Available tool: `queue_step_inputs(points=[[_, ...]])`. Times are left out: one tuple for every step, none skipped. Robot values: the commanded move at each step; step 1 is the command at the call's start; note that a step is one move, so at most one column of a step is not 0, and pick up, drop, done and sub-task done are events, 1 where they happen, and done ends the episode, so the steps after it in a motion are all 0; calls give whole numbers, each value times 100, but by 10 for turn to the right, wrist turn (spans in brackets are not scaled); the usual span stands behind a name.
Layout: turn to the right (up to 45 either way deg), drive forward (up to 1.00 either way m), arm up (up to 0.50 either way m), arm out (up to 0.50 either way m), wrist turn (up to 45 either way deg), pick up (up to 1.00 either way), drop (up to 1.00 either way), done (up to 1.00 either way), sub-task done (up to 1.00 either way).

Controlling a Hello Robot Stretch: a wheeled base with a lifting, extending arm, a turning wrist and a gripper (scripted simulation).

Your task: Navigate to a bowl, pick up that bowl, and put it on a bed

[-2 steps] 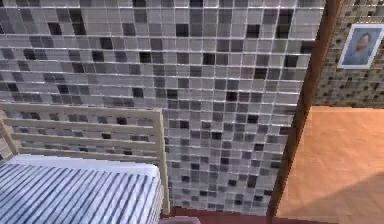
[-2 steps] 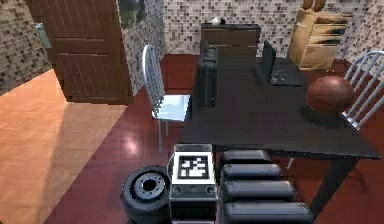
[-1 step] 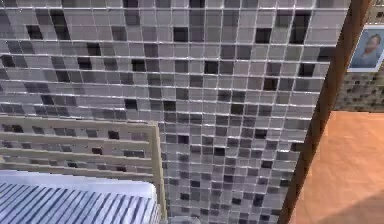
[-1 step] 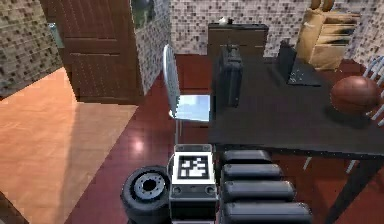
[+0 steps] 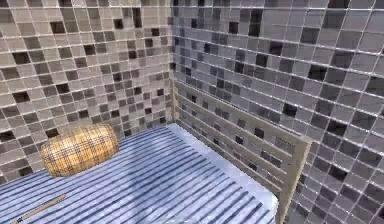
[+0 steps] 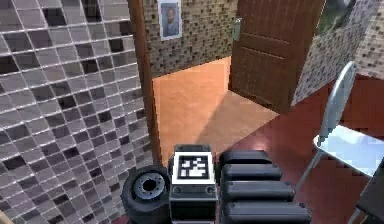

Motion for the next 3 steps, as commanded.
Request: queue_step_inputs(points=[[-450, 0, 0, 0, 0, 0, 0, 0, 0], [-450, 0, 0, 0, 0, 0, 0, 0, 0], [-390, 0, 0, 0, 0, 0, 0, 0, 0]])
